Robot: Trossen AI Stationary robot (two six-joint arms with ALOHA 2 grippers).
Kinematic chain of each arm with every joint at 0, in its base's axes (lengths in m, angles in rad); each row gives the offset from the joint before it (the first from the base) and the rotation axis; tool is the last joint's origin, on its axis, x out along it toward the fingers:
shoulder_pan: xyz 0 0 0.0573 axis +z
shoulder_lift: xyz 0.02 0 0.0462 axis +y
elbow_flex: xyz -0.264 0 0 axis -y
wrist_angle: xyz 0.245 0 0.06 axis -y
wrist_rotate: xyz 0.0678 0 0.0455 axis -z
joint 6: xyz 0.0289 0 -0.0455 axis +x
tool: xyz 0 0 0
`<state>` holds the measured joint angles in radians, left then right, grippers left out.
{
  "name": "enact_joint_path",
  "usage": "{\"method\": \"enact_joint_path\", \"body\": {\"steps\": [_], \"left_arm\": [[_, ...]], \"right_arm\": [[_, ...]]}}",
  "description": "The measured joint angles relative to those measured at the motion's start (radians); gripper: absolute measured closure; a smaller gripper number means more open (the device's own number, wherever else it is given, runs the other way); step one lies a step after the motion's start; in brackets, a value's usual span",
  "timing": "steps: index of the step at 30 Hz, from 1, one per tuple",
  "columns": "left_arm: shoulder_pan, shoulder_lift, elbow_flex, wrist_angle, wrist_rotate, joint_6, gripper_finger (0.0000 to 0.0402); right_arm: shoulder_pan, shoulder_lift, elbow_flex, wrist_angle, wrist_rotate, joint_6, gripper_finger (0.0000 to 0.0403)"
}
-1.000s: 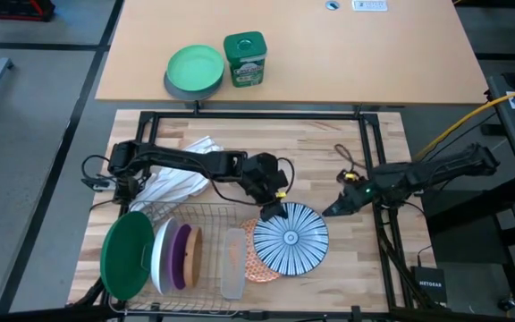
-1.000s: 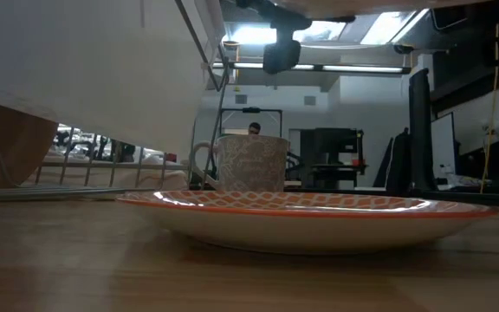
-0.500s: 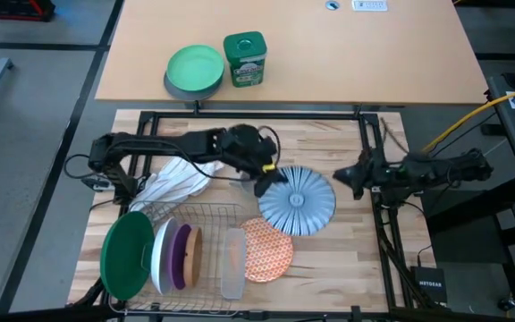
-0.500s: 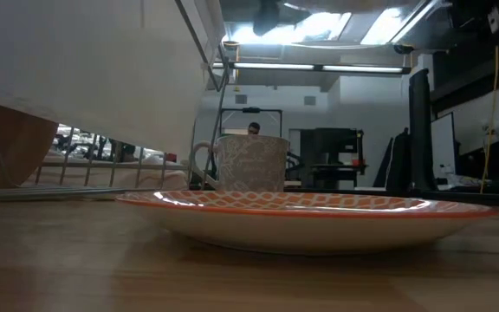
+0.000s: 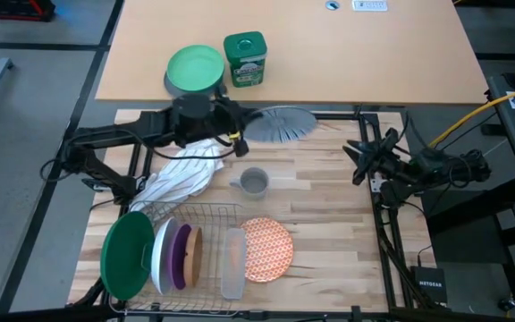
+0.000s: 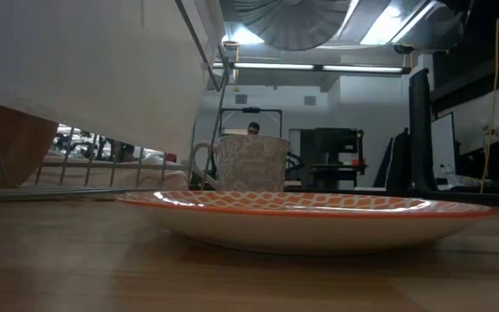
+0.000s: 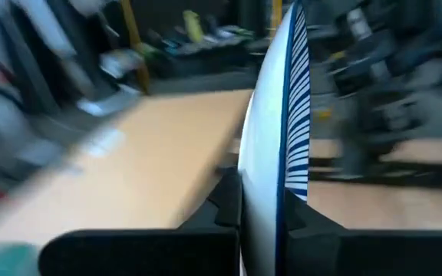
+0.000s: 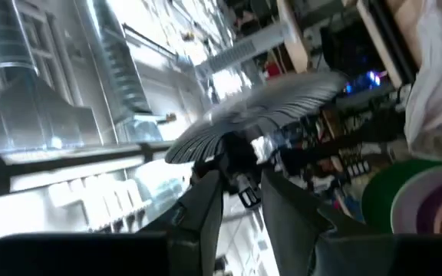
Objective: Sort dishes
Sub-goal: Put the blue patterned plate into the dish rack
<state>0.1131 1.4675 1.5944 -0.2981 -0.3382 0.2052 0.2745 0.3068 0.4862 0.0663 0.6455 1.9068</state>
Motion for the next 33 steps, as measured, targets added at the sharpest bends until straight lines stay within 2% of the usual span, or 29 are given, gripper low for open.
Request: {"method": "enact_joint_path", "body": {"steps": [4, 9, 12, 15, 17, 20, 27, 33], "left_arm": [[0.000, -0.022, 0.001, 0.002, -0.115, 0.279, 0.0400], [0.000, -0.017, 0.000, 0.001, -0.153, 0.531, 0.0400], [-0.003, -0.013, 0.000, 0.003, -0.155, 0.616, 0.0400], [-0.009, -0.012, 0.000, 0.001, -0.156, 0.682, 0.0400], [-0.014, -0.012, 0.000, 0.004, -0.156, 0.720, 0.0400], [-0.027, -0.012, 0.000, 0.003, -0.157, 0.781, 0.0400], [-0.071, -0.005, 0.000, 0.008, -0.159, 0.827, 0.0400], [-0.111, 0.001, 0.000, 0.043, -0.191, 0.854, 0.0400]], "right_arm": [[0.000, 0.026, 0.000, 0.015, 0.060, 0.002, 0.0303], [0.000, 0.127, 0.000, 0.092, 0.131, 0.099, 0.0303], [0.000, 0.219, 0.000, 0.179, 0.181, 0.147, 0.0303], [0.000, 0.337, 0.000, 0.309, 0.281, 0.188, 0.0303], [0.000, 0.421, 0.000, 0.417, 0.349, 0.202, 0.0303], [0.000, 0.539, 0.000, 0.589, 0.393, 0.212, 0.0303], [-0.054, 0.796, 0.027, 0.998, 0.386, 0.212, 0.0303], [-0.136, 0.921, 0.124, 1.059, 0.234, 0.262, 0.0303]]}}
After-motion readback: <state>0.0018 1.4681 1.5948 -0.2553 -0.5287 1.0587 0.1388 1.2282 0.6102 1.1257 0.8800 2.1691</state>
